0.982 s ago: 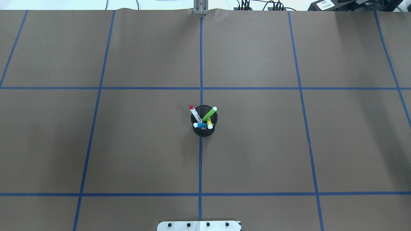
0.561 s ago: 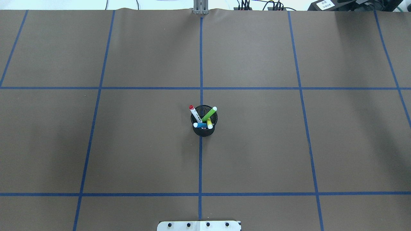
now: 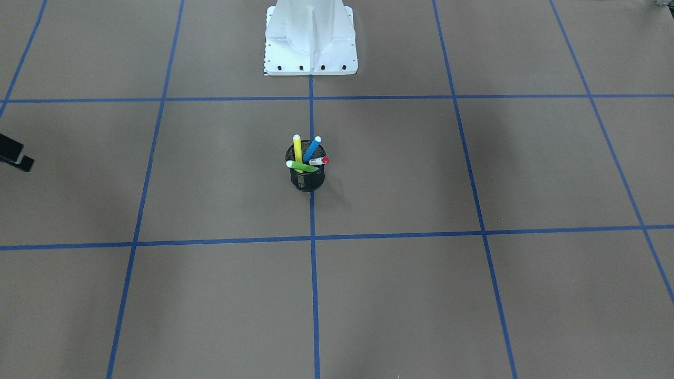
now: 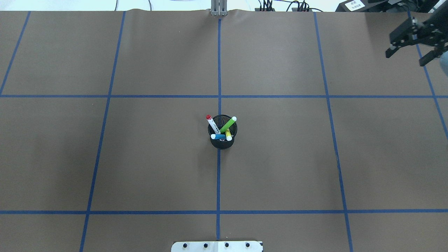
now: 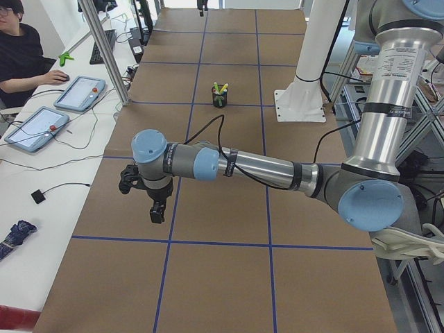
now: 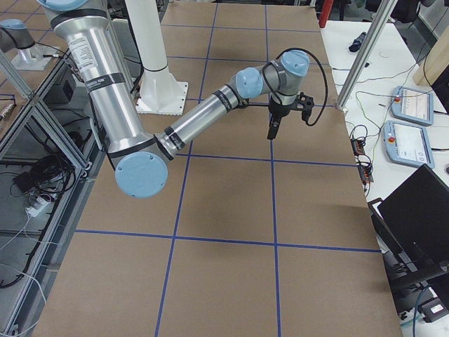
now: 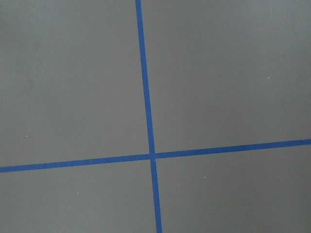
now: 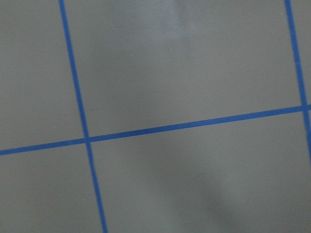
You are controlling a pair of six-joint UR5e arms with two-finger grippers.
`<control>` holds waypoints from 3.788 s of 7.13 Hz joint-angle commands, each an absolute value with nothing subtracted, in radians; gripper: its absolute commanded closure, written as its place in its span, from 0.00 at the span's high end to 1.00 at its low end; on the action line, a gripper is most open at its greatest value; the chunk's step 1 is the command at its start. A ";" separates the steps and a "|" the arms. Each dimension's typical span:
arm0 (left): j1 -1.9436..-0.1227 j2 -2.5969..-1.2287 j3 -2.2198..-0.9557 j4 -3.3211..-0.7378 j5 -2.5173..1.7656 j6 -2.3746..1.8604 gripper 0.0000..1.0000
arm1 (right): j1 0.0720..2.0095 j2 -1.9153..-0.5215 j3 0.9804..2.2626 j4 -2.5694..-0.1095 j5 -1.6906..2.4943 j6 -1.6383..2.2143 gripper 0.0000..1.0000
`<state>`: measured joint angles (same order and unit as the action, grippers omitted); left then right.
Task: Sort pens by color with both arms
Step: 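Move the right gripper over the black mesh pen cup, then lower the right gripper and close it on the blue marker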
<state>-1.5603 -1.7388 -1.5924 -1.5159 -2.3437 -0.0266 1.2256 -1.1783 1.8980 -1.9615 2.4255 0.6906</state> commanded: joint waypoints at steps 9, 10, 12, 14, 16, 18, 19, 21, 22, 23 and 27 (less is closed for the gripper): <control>-1.560 -1.739 -1.603 -1.549 -2.342 -0.032 1.00 | 0.626 -0.809 1.762 -1.698 2.287 1.687 0.99; -1.560 -1.741 -1.605 -1.549 -2.342 -0.037 1.00 | 0.606 -0.754 1.699 -1.687 2.260 1.721 0.96; -1.560 -1.743 -1.603 -1.549 -2.342 -0.037 1.00 | 0.591 -0.738 1.655 -1.640 2.237 1.800 0.70; -1.560 -1.743 -1.605 -1.549 -2.342 -0.037 1.00 | 0.589 -0.724 1.554 -1.518 2.235 1.899 0.70; -1.560 -1.743 -1.603 -1.549 -2.342 -0.037 1.00 | 0.589 -0.716 1.529 -1.506 2.227 1.925 0.70; -1.560 -1.744 -1.605 -1.549 -2.342 -0.040 1.00 | 0.589 -0.721 1.523 -1.506 2.227 1.942 0.70; -1.560 -1.746 -1.605 -1.549 -2.344 -0.040 1.00 | 0.589 -0.724 1.523 -1.506 2.227 1.944 0.70; -1.560 -1.749 -1.608 -1.549 -2.344 -0.060 1.00 | 0.584 -0.727 1.517 -1.506 2.223 1.940 0.64; -1.560 -1.749 -1.614 -1.549 -2.344 -0.067 1.00 | 0.586 -0.729 1.516 -1.506 2.223 1.934 0.63; -1.560 -1.749 -1.615 -1.549 -2.344 -0.072 1.00 | 0.586 -0.729 1.513 -1.506 2.223 1.936 0.62; -1.560 -1.752 -1.620 -1.549 -2.344 -0.075 1.00 | 0.584 -0.744 1.511 -1.506 2.220 1.928 0.58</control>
<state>-1.5601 -1.7513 -1.6167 -1.5493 -2.3439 -0.0739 0.5857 -0.7414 1.5124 -1.5064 2.2213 1.9337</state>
